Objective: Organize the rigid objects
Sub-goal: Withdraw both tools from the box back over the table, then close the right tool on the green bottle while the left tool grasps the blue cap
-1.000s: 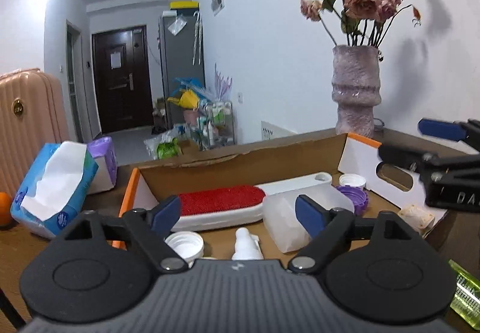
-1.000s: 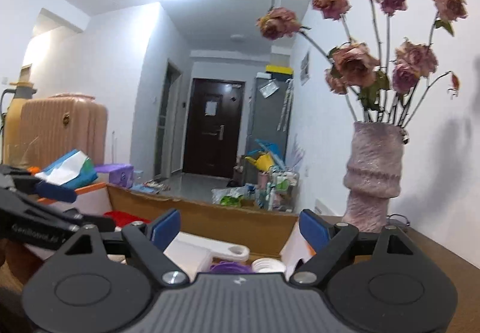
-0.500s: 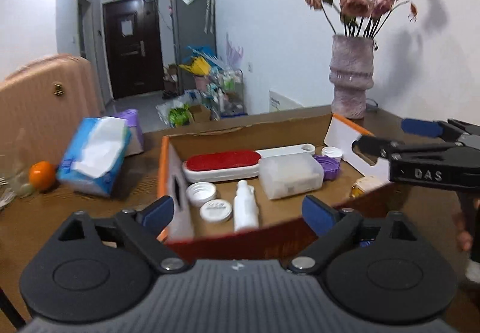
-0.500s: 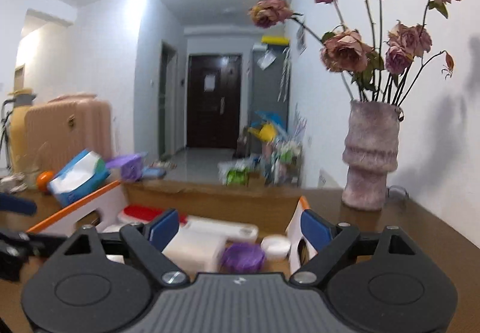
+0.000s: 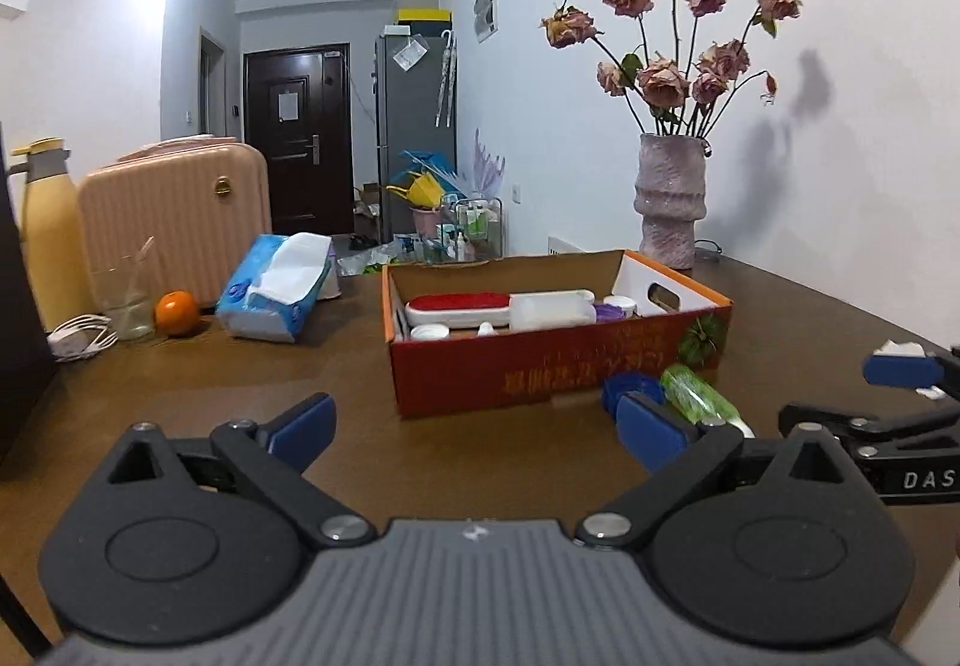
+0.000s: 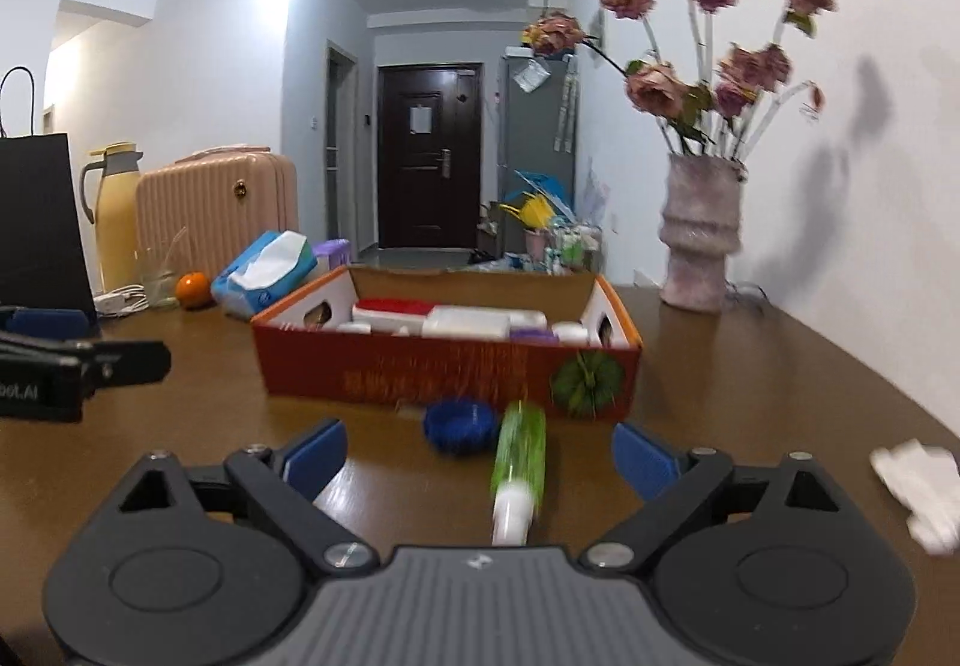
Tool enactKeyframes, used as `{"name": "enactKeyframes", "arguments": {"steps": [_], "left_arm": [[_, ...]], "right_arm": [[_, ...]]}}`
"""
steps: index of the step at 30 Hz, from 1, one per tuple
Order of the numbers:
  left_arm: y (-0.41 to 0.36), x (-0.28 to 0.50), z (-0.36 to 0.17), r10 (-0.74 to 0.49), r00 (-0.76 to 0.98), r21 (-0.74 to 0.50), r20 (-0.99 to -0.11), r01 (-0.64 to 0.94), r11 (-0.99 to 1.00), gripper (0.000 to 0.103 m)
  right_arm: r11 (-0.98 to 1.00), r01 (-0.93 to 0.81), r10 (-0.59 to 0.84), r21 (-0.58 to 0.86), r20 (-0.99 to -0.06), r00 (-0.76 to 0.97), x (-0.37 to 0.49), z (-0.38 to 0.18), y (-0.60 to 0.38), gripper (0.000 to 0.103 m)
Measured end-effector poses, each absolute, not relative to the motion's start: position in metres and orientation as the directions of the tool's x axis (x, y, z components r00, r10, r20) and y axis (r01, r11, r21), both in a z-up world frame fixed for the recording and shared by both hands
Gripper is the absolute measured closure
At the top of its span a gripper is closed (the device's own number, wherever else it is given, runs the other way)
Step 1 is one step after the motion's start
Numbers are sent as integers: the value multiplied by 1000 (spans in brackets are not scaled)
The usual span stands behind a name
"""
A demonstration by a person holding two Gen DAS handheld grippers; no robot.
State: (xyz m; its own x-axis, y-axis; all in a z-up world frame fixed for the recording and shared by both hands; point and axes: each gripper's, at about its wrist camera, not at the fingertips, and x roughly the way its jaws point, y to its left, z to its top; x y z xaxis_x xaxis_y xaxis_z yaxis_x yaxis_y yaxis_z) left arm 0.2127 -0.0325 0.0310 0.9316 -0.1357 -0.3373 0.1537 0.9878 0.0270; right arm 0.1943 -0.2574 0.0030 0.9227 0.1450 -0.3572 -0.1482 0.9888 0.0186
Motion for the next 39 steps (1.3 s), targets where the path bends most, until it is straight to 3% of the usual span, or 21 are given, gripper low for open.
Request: {"name": "enactKeyframes", "arguments": {"steps": [11,18,24,31,35,39], "left_arm": [[-18,123,-4,-169,909,-14,-382,177,984,0],[-21,85,6,-208,927,-2,-311,219,976,0],[-21,96,-2,-193,913,-15,-359,201,980,0],[-17,102,1,-213,917,-30,-336,216,976,0],[-17,126,-4,-235,902,-40,-362,237,971,0],[-22,164,-4,-260,882,-32,-392,270,962,0]], "right_arm": [[993,-114,112,15,-361,926,95,-22,-242,7],[987,-160,150,-8,-303,941,49,-9,-234,3],[992,-130,123,1,-337,934,60,-17,-235,3],[992,-126,124,14,-318,940,64,-16,-238,3],[991,-128,131,32,-328,935,90,-22,-243,5],[990,-135,143,46,-343,928,136,-20,-250,13]]}}
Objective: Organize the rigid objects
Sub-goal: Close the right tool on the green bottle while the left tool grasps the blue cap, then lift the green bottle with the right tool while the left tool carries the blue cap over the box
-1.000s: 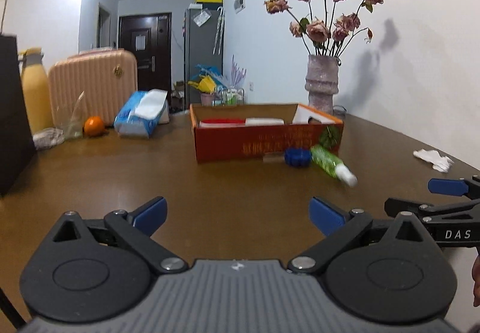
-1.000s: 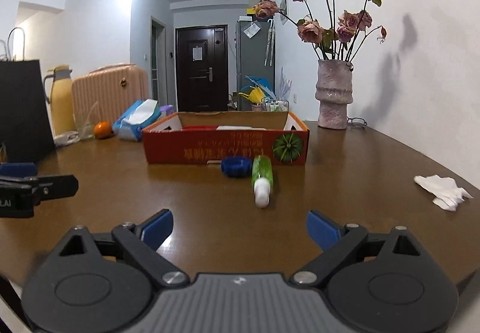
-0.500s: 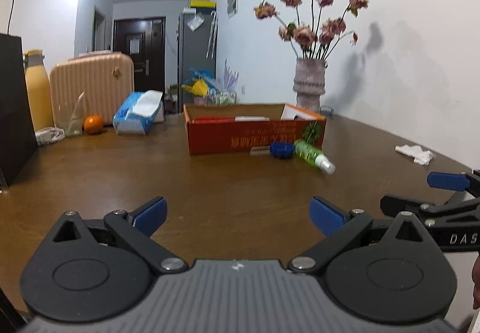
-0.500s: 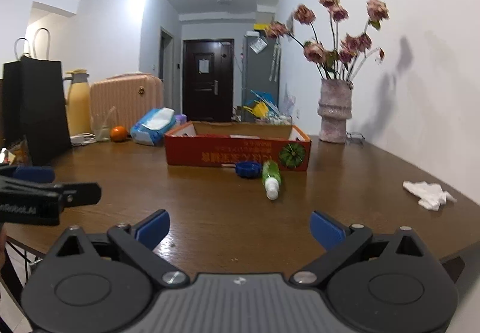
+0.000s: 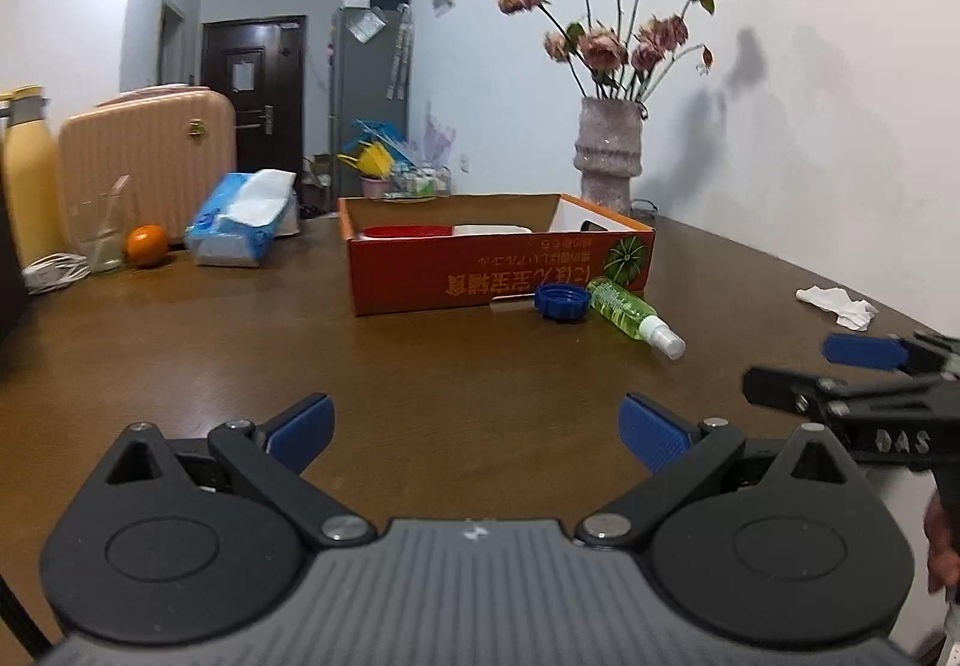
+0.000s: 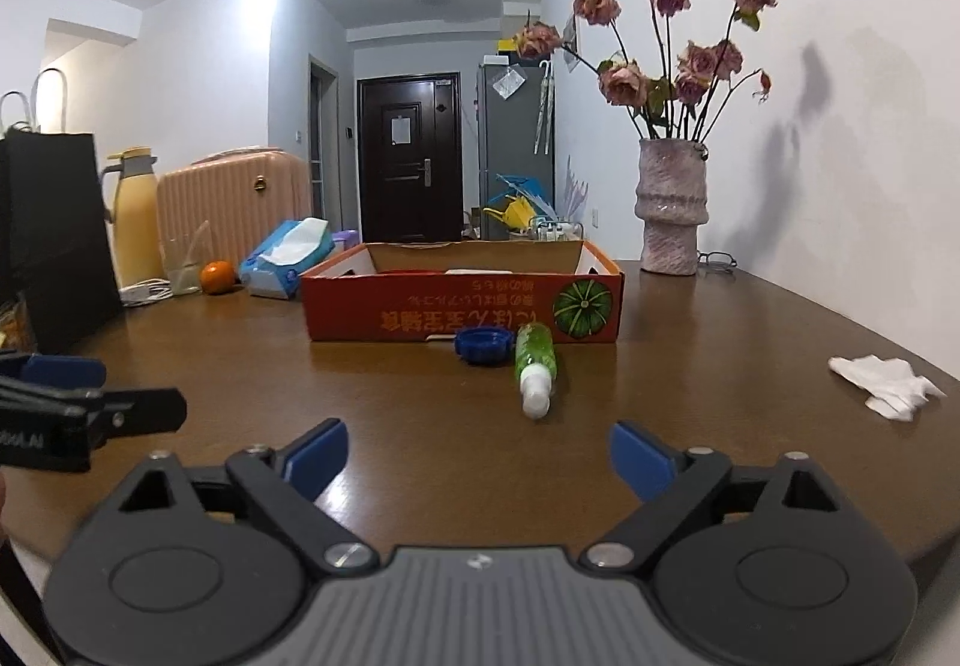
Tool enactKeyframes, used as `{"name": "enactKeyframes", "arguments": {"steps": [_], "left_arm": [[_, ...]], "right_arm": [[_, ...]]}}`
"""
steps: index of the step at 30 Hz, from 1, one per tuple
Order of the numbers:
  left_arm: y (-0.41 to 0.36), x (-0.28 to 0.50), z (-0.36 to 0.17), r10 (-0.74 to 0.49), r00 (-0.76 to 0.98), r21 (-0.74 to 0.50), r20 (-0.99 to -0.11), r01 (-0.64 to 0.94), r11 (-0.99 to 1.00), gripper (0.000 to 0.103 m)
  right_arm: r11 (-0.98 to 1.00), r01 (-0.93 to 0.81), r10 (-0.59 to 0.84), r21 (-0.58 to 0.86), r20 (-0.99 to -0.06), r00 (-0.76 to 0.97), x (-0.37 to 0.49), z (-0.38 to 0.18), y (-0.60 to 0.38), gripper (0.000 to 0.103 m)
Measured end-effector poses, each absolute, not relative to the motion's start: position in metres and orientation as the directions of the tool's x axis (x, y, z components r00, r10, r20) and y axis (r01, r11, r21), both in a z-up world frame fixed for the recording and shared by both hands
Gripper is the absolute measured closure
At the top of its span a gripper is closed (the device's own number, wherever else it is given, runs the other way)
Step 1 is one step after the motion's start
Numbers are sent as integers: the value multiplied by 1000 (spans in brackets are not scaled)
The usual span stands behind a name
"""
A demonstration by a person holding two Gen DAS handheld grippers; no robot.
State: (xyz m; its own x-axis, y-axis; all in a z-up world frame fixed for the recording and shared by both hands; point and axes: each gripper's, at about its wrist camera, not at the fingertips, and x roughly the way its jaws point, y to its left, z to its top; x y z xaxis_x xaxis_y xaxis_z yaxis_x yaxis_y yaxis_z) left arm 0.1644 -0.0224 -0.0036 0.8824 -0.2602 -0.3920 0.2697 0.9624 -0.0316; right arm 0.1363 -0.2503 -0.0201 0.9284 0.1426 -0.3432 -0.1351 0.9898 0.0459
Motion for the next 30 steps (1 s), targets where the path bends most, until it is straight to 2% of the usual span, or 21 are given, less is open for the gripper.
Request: {"name": "enactKeyframes", "arguments": {"steps": [3,6,8,12,16,17,19,23,27,30], "left_arm": [[-28,204,2,-297,856,-43,-423,309,950,0],[-40,237,9,-320,837,-30,-445,343,939,0],[-51,259,12,-350,820,-24,-453,381,924,1],[-75,296,10,-345,794,12,-500,405,914,15],[-101,329,2,-371,760,36,-534,459,888,18],[-108,338,-2,-376,749,40,-545,471,881,20],[-121,354,-9,-378,738,53,-559,487,872,21],[-140,380,-22,-402,723,44,-562,511,858,24],[-146,410,-36,-411,710,-9,-572,496,868,44],[-145,420,-41,-434,708,-47,-557,495,868,49]], "right_arm": [[989,-136,150,65,-367,918,185,-14,-258,16],[989,-136,149,63,-430,891,239,-12,-263,24],[990,-121,144,78,-478,867,273,-14,-267,37],[987,-119,161,112,-540,826,318,-22,-274,48],[981,-128,190,148,-569,800,343,-29,-279,55],[979,-131,196,154,-575,794,349,-31,-282,64],[978,-129,200,162,-574,794,354,-32,-290,69],[984,-89,164,156,-574,802,356,-29,-306,69],[985,-88,159,147,-598,785,359,-38,-309,69],[980,-99,183,173,-588,788,358,-40,-308,73]]}}
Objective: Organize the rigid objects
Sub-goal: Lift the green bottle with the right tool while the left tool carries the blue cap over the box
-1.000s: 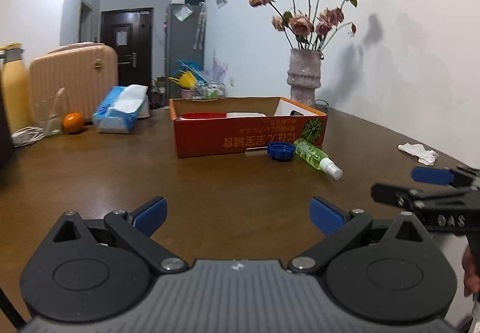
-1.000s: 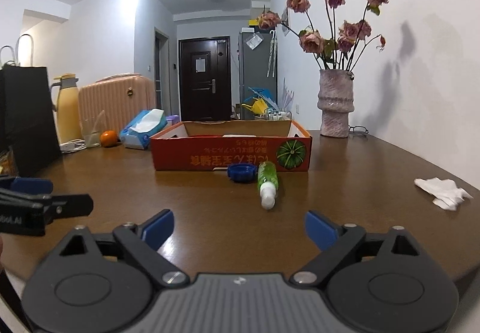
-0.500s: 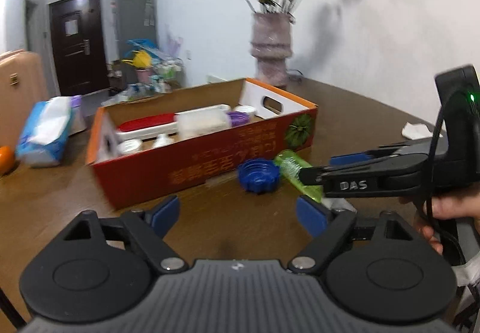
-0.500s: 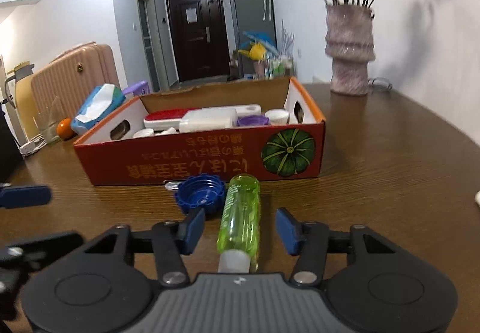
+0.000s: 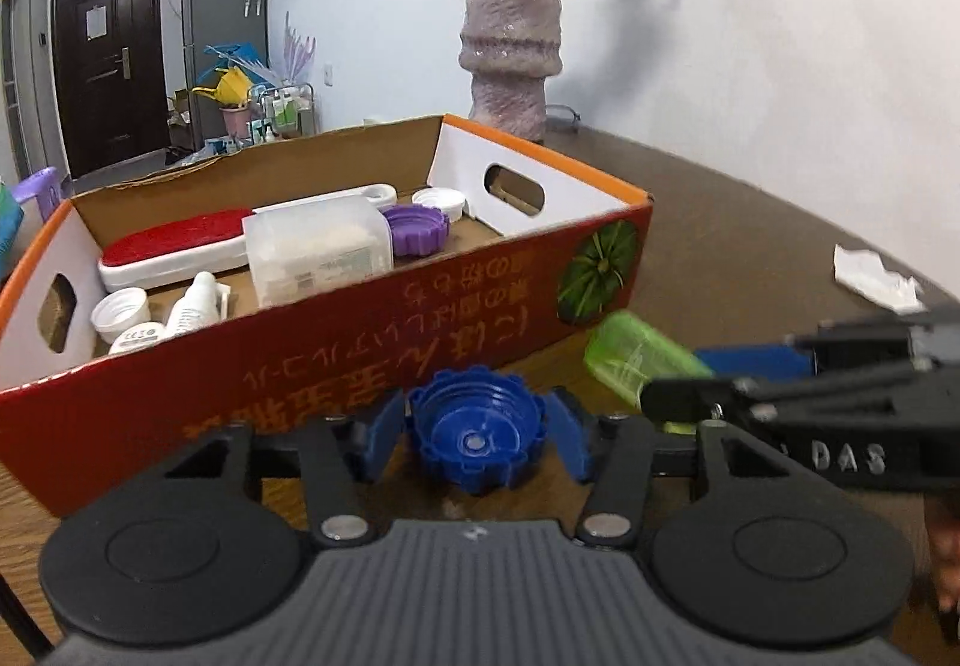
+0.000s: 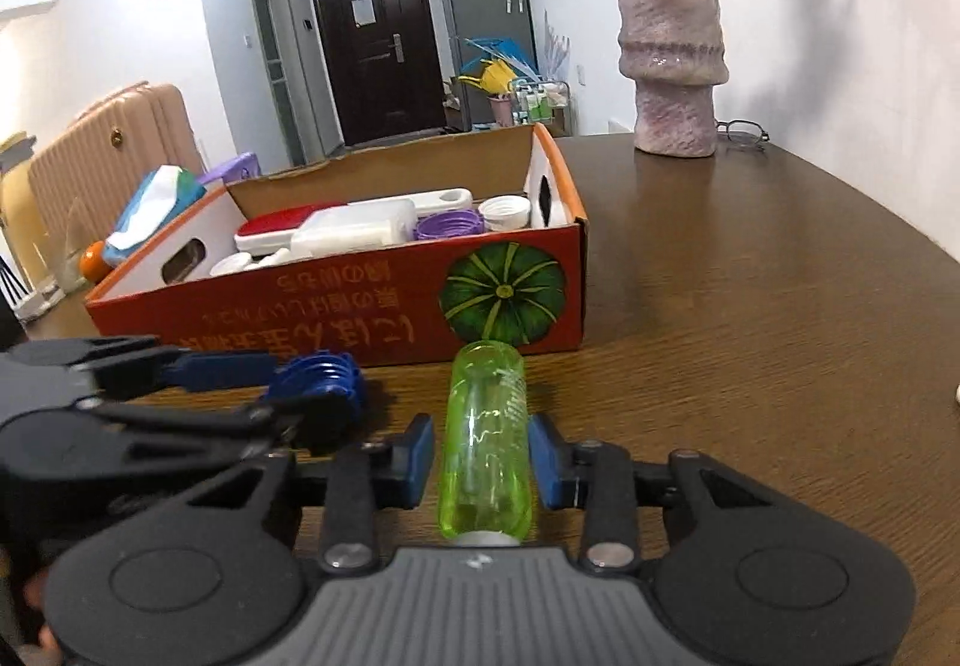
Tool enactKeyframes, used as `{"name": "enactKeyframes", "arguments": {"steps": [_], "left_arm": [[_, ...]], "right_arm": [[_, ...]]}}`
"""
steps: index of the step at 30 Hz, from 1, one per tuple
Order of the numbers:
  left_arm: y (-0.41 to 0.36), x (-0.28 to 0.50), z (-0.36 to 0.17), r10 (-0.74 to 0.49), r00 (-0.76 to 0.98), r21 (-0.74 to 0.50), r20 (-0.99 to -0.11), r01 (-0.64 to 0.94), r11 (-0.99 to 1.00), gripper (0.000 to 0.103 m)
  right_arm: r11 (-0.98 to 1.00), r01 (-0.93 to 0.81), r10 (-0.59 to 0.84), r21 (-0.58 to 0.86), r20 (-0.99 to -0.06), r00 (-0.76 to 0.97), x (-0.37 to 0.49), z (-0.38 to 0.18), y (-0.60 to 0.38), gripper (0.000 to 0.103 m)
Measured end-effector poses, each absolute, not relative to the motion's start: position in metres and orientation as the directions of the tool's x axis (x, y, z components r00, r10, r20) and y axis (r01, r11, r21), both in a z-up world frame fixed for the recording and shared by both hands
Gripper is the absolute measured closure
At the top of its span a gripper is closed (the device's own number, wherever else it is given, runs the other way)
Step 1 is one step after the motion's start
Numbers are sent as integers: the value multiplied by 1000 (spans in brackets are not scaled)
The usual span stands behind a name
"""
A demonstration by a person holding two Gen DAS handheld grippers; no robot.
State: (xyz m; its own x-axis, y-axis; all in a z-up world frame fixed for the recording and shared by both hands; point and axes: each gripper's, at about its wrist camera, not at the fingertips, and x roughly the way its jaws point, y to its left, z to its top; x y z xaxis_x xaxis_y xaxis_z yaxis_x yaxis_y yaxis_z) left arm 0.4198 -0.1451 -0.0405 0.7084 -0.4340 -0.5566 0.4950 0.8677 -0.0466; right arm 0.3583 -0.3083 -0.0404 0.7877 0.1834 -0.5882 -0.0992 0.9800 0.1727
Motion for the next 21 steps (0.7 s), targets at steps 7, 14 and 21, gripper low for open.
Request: {"name": "enactKeyframes", "arguments": {"steps": [7,14,21], "left_arm": [[-142,416,-41,-460,700,-66,-546,512,857,50],[-145,408,-40,-426,720,-5,-548,506,863,50],[-119,354,-3,-386,807,29,-447,445,895,50]], "right_arm": [[977,-114,198,179,-575,794,353,-44,-306,73],[977,-108,194,182,-573,796,348,-42,-302,73],[976,-130,204,175,-521,829,305,-18,-301,73]]}}
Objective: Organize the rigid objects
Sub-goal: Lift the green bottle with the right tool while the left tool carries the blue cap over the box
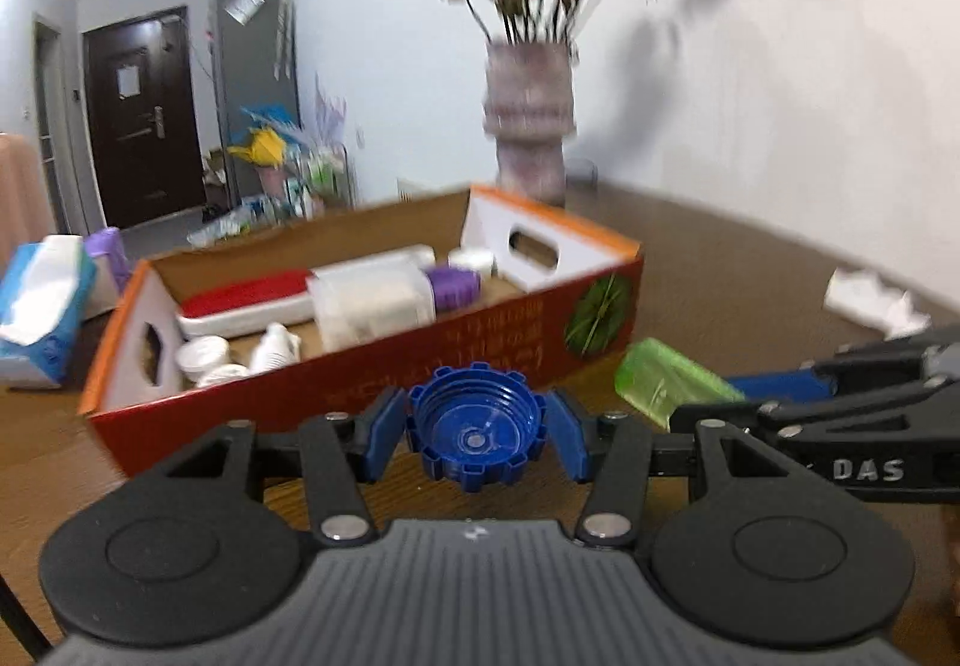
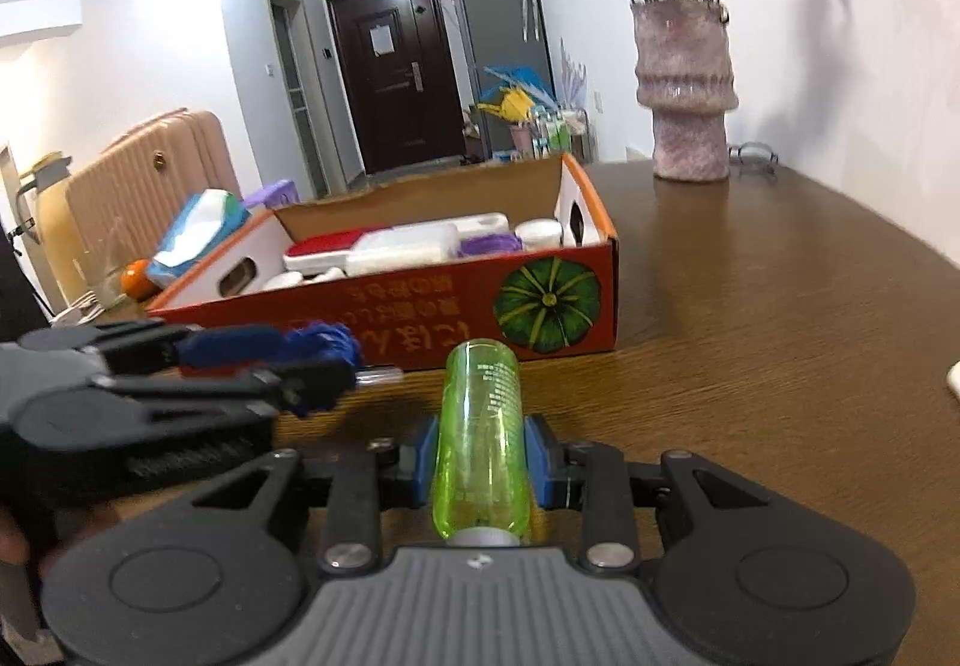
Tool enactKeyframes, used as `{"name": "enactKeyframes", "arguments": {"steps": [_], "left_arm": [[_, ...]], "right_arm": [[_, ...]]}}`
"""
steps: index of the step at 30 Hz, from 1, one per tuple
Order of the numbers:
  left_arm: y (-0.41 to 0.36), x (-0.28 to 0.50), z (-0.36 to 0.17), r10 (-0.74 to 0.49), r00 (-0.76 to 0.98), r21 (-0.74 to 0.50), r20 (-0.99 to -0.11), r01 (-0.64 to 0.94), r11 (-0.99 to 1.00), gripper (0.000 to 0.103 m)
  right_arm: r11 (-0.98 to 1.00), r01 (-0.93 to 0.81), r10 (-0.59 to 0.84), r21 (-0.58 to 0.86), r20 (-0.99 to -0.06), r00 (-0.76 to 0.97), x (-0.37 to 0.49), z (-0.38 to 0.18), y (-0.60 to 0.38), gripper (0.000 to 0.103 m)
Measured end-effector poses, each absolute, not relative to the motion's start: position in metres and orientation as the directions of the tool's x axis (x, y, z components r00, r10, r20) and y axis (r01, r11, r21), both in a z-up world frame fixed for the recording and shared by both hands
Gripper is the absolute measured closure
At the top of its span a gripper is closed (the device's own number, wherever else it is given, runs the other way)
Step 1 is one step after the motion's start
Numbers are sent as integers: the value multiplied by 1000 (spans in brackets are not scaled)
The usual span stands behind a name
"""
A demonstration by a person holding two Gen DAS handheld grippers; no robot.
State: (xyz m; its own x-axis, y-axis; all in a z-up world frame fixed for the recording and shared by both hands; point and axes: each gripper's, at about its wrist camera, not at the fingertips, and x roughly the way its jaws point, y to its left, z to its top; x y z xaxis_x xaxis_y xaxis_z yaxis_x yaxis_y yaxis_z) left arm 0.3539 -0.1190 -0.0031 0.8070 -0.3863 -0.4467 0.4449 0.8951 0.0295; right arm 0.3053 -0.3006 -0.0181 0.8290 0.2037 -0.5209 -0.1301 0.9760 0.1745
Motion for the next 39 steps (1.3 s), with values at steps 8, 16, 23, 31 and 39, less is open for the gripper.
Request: {"name": "enactKeyframes", "arguments": {"steps": [8,16,23,31,39], "left_arm": [[-60,259,22,-307,873,-38,-379,317,948,50],[-23,196,31,-241,907,-55,-344,237,970,50],[-16,177,34,-235,915,-53,-329,230,972,50],[-19,208,34,-240,911,-48,-336,238,970,50],[-13,311,53,-283,889,-71,-359,276,958,50]], "right_arm": [[971,-171,229,166,-449,864,236,9,-293,73],[958,-249,285,142,-399,872,178,28,-271,73],[950,-283,313,134,-388,867,162,31,-259,73],[943,-316,329,100,-404,854,192,35,-263,73],[878,-478,428,-10,-429,795,308,77,-270,73]]}}
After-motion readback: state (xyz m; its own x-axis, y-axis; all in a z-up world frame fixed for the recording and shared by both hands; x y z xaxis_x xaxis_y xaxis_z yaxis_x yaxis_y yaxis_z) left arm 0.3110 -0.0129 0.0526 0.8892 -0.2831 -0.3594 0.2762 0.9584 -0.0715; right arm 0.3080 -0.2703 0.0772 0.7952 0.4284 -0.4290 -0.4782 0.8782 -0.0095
